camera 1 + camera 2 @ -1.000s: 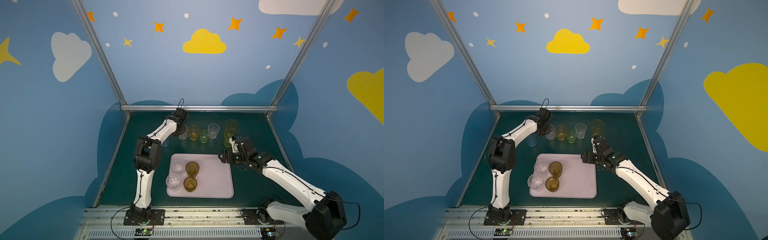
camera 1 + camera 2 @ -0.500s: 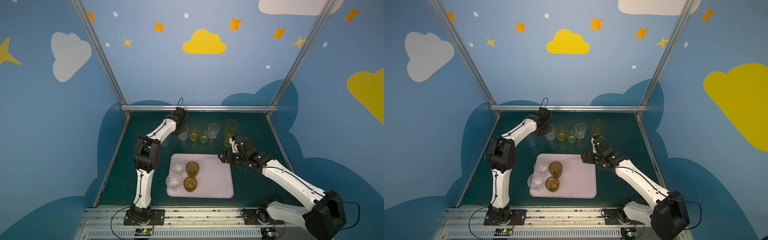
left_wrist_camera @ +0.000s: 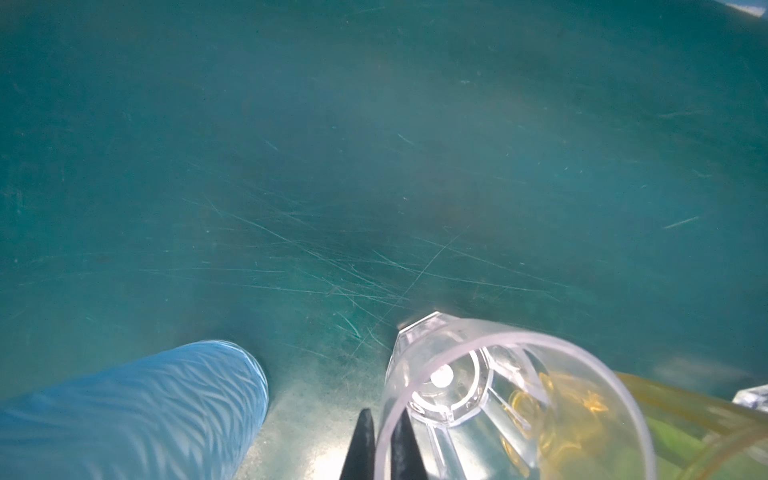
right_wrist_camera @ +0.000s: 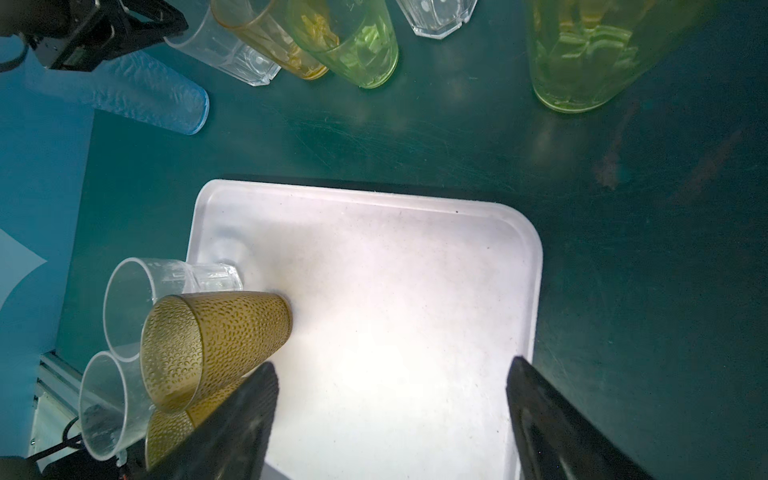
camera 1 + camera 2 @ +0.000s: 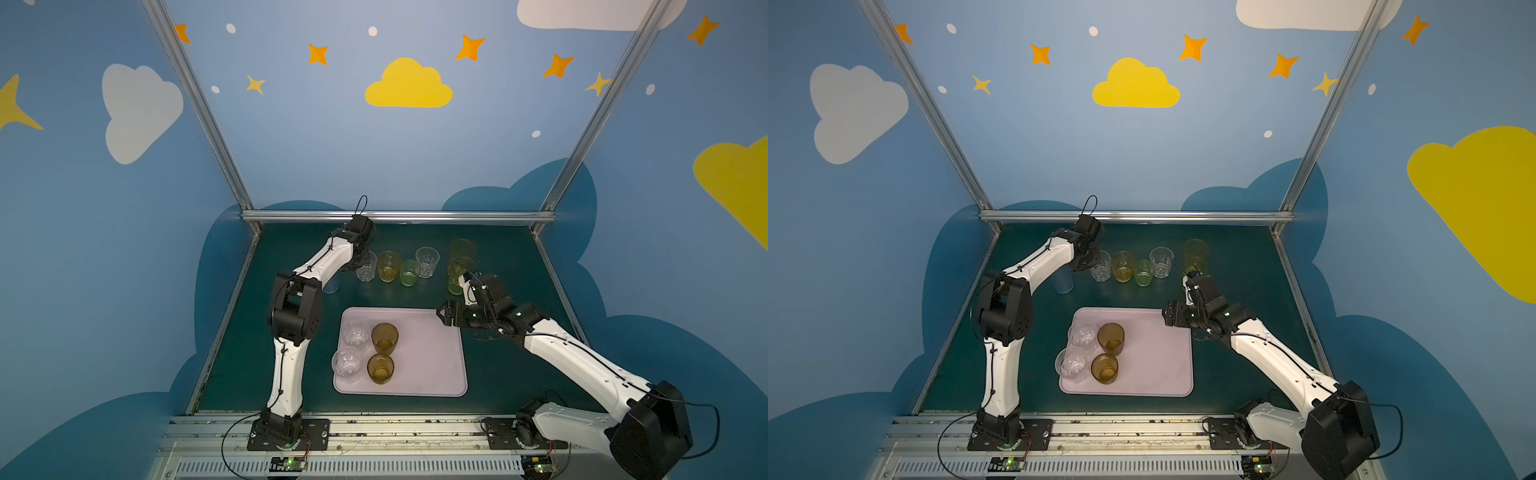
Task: Place the glasses into the tray
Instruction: 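Lower left gripper into the clear faceted glass in the row, then close left gripper on the clear glass rim and lift it toward the tray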
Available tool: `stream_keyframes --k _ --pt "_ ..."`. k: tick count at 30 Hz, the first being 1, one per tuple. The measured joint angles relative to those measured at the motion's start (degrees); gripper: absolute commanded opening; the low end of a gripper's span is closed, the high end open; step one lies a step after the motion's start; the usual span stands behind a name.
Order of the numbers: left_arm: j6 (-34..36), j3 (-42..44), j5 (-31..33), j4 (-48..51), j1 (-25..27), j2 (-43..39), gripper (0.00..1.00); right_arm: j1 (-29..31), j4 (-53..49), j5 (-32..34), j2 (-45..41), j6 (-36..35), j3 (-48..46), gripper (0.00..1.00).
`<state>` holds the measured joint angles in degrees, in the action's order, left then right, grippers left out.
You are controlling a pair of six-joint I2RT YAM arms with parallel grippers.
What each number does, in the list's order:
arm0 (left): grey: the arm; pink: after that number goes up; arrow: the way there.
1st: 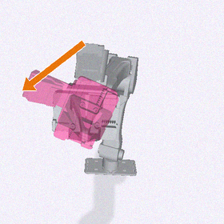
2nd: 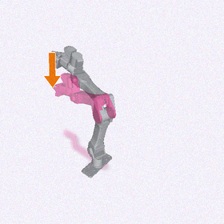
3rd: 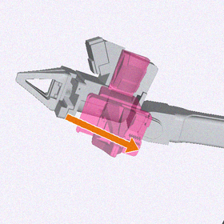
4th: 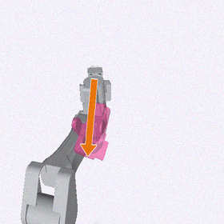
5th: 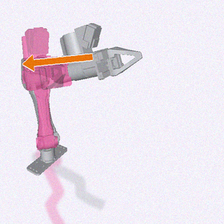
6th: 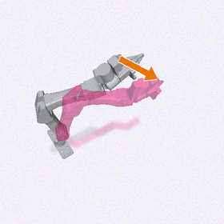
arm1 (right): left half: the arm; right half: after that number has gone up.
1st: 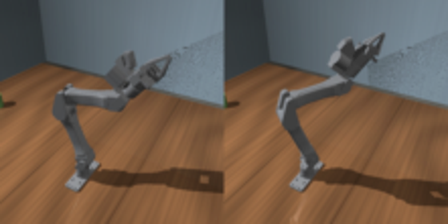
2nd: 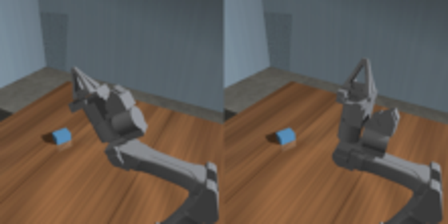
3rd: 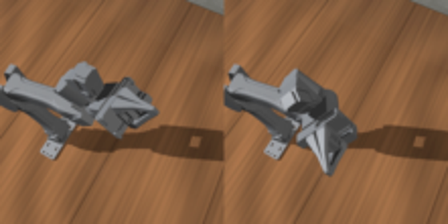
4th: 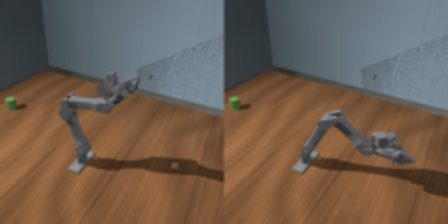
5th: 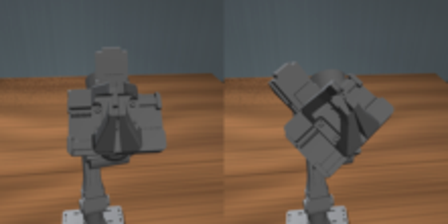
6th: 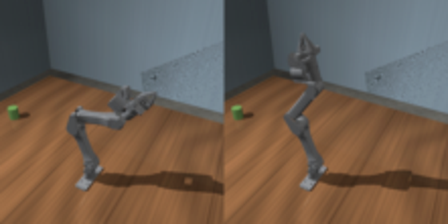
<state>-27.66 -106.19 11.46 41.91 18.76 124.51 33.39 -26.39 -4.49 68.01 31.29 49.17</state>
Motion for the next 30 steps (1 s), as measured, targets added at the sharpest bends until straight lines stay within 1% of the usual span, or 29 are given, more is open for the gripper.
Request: stream_keyframes --k 18,23,30 --pt "0.26 0.04 0.17 0.94 0.02 -1.03 0.04 -0.2 0.13 -1.22 0.2 -0.02 0.0 0.86" --pt "0.09 0.5 1.27 1.11 0.04 -3.43 0.04 -0.2 0.57 -1.62 0.2 0.0 0.0 0.86" --pt "-0.24 1.99 1.25 0.94 0.07 -7.67 0.04 -0.2 0.9 -2.29 0.2 0.02 0.02 0.85"
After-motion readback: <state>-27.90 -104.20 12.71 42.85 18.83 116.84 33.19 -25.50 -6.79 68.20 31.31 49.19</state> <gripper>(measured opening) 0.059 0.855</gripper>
